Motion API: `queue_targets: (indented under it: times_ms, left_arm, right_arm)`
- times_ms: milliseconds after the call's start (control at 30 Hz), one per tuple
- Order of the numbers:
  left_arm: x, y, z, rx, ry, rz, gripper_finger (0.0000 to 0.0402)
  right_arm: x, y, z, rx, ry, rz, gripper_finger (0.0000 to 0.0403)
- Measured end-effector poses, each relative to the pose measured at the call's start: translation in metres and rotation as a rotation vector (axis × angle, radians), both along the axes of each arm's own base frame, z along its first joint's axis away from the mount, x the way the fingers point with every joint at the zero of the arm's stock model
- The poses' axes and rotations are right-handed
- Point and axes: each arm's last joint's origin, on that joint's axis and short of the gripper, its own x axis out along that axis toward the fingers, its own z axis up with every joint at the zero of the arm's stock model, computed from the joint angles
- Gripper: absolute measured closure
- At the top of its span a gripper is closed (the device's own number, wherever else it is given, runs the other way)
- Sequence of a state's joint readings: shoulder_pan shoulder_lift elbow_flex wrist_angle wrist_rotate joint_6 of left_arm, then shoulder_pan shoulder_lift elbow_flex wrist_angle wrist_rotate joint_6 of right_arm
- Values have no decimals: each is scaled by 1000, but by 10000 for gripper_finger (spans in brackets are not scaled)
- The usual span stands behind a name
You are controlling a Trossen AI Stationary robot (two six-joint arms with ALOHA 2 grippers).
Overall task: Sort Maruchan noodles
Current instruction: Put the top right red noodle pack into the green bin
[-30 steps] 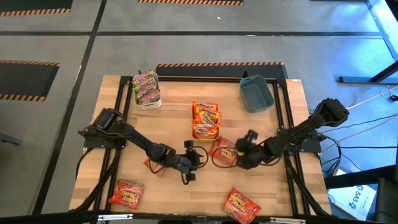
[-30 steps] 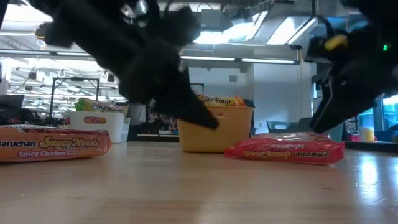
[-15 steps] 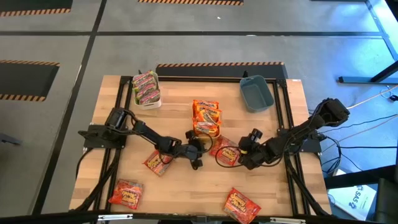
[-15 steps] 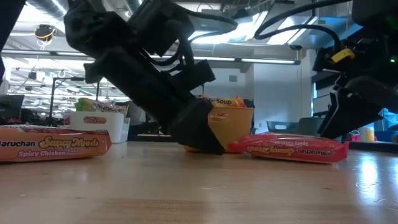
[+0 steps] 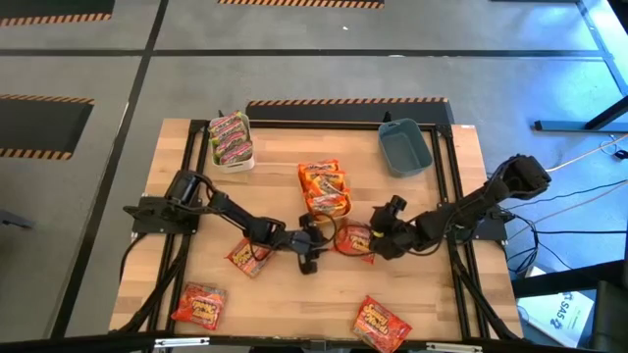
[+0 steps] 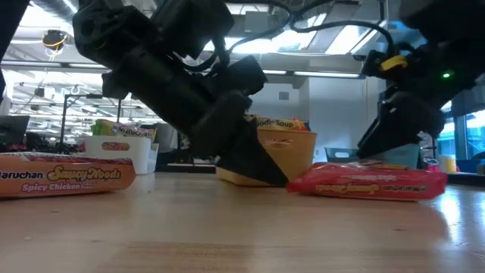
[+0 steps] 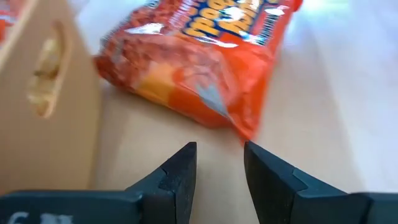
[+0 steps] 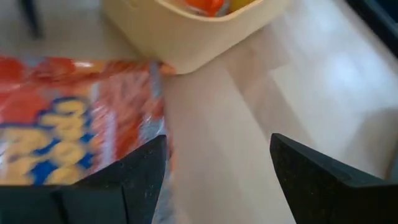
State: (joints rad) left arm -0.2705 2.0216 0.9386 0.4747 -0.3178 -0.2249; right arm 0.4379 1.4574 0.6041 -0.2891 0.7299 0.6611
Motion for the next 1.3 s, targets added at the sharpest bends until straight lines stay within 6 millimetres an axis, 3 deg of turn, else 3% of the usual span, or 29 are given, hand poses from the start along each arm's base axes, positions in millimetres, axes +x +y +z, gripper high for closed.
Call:
queue_targets:
  times_ms: [200,333,467,567,700,867,1033,1300]
  left_arm:
    - [-2,-9,0,-31,5,-72,274]
    - [-4,-14,-1,-13,22,-92,274]
    - [-7,-17,-2,58,36,-55,274]
    - [-8,-17,-2,120,20,23,274]
    - [-6,-18,1,110,-12,13,274]
    - [-2,-26,6,76,-19,-78,274]
    - [-3,-17,5,225,1,94,274]
    - [-18,-10,-6,281,107,333,274]
  right_arm:
    - [4,-9,2,-67,26,4,133]
    - [7,8,18,49,10,101,133]
    - [-7,26,19,149,116,200,133]
    - [-22,36,14,219,196,175,133]
    - [-35,45,10,190,201,121,133]
    - [-34,48,7,134,169,114,133]
    - [-33,47,3,111,182,108,133]
    - [-32,48,-4,91,200,105,133]
